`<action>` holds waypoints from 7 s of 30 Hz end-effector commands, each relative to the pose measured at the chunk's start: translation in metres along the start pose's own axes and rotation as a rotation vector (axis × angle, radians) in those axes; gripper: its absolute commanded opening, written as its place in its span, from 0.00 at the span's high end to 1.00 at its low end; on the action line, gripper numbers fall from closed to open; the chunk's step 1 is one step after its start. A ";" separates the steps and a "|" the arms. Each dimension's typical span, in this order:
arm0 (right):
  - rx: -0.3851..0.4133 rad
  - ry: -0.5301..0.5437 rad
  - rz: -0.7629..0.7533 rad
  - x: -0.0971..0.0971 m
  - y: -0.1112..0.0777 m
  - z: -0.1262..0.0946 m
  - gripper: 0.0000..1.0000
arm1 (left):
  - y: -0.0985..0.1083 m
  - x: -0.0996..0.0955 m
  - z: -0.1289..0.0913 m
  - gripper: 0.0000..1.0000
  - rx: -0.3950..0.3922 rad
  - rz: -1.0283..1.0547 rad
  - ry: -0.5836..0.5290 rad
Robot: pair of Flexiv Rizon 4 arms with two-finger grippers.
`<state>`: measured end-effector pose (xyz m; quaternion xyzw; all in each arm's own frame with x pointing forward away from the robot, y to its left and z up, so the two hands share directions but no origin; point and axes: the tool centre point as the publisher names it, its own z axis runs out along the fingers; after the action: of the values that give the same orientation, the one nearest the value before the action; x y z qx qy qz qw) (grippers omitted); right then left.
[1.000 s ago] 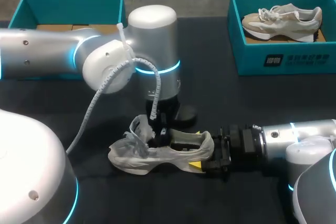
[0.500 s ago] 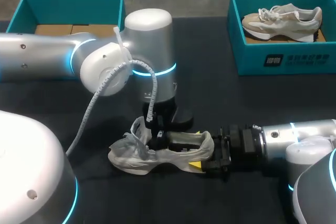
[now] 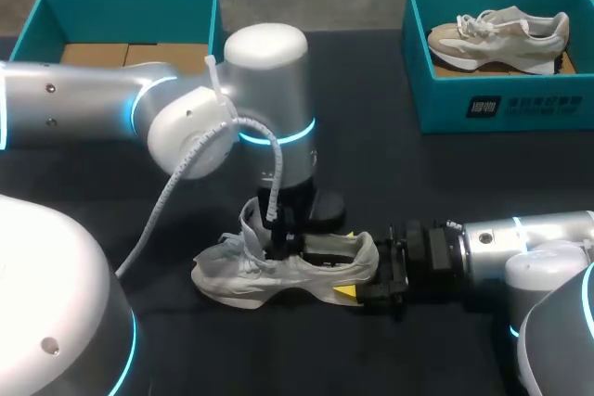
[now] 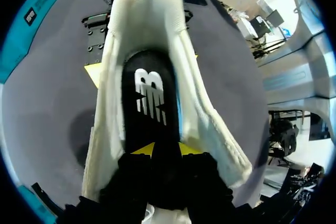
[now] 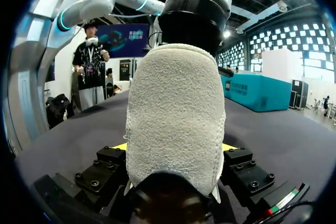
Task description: Take the shoe out of the shoebox, open the shoe tongue, remove and reinsert the insole, then place the shoe into the shoebox
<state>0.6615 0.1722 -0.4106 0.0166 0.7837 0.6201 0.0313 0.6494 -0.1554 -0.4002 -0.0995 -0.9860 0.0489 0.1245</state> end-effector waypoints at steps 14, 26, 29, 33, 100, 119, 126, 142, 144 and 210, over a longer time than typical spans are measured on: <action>0.006 0.003 0.000 0.000 0.002 0.000 1.00 | -0.002 0.006 0.025 0.63 -0.042 -0.010 -0.099; 0.006 0.003 0.000 0.000 0.002 0.000 1.00 | -0.003 -0.017 0.033 0.62 -0.054 -0.071 -0.239; 0.006 0.003 0.000 0.000 0.002 0.000 1.00 | -0.002 -0.021 0.029 0.62 -0.049 -0.082 -0.251; 0.006 0.003 0.000 0.000 0.002 0.000 1.00 | -0.001 -0.024 0.027 0.63 -0.052 -0.094 -0.262; 0.006 0.003 0.000 0.000 0.002 0.000 1.00 | 0.003 -0.011 -0.037 1.00 0.364 -0.038 0.028; 0.006 0.003 0.000 0.000 0.002 0.000 1.00 | -0.018 -0.003 -0.050 1.00 0.432 -0.017 -0.007; 0.006 0.003 0.000 0.000 0.002 0.000 1.00 | -0.025 0.000 -0.051 0.91 0.408 -0.020 -0.048; 0.006 0.003 0.000 0.000 0.002 0.000 1.00 | -0.025 0.020 -0.086 0.34 0.436 0.020 -0.231; 0.006 0.003 0.000 0.000 0.002 0.000 1.00 | -0.027 0.025 -0.087 0.35 0.424 0.025 -0.271; 0.006 0.003 0.000 0.000 0.002 0.000 1.00 | -0.067 0.026 -0.059 0.68 0.387 -0.024 -0.523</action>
<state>0.6622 0.1719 -0.4103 0.0163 0.7837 0.6202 0.0311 0.6276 -0.2038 -0.3263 -0.0484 -0.9571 0.2624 -0.1132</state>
